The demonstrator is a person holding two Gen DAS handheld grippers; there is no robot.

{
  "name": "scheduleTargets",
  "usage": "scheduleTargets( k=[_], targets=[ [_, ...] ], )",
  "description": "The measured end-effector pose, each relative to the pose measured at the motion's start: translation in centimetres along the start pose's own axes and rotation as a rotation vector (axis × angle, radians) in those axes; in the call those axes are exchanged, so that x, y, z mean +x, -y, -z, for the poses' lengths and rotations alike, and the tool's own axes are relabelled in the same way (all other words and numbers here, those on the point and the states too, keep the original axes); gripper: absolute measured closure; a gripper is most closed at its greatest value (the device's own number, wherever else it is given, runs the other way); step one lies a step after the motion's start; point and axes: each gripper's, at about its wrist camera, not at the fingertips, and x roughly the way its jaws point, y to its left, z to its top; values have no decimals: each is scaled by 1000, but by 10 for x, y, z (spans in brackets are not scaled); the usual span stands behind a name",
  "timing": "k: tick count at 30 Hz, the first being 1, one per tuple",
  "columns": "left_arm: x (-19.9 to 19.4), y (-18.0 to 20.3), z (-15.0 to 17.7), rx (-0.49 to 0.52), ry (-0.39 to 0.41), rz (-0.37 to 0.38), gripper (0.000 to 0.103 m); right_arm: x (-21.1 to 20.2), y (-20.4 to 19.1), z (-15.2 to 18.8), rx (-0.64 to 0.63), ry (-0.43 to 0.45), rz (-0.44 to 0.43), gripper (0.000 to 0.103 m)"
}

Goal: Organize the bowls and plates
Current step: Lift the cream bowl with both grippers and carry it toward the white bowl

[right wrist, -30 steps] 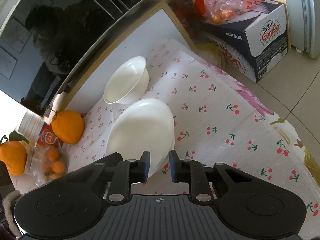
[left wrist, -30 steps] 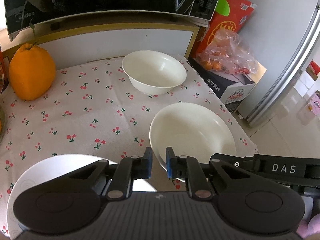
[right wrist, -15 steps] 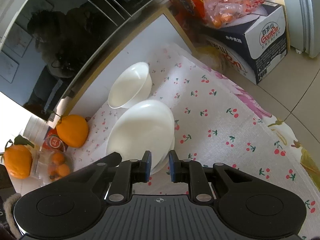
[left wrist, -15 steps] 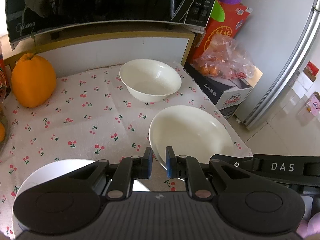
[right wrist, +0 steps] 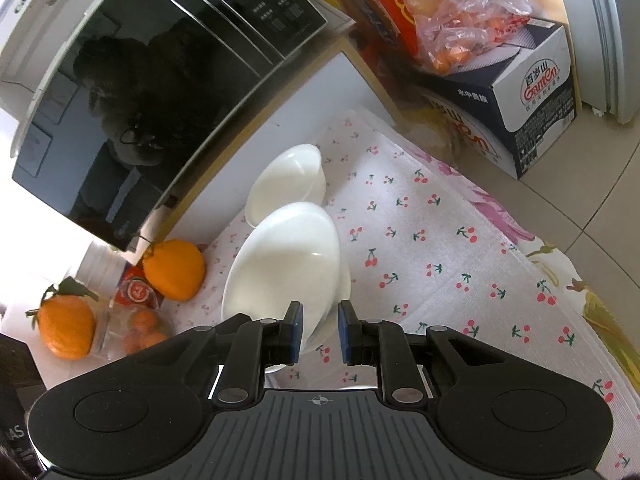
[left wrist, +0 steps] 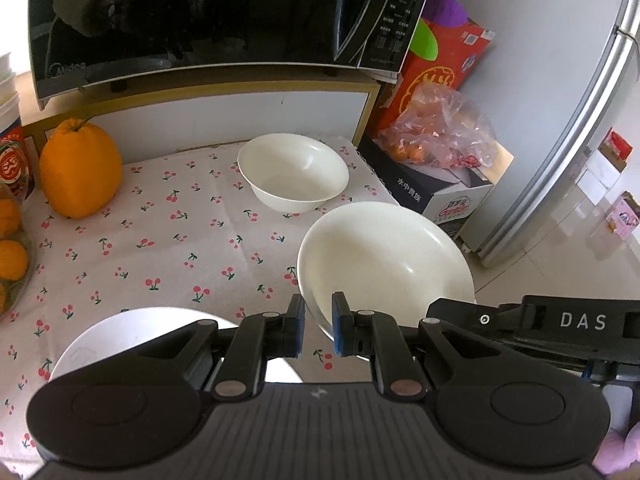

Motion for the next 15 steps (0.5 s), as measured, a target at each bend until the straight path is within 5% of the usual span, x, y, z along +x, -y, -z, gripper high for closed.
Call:
scheduleTargets(
  k=[15],
  targets=[
    [-25,-1,5,-26,-10,11,91,-33,-22,10,-58,-3,-24,85]
  ],
)
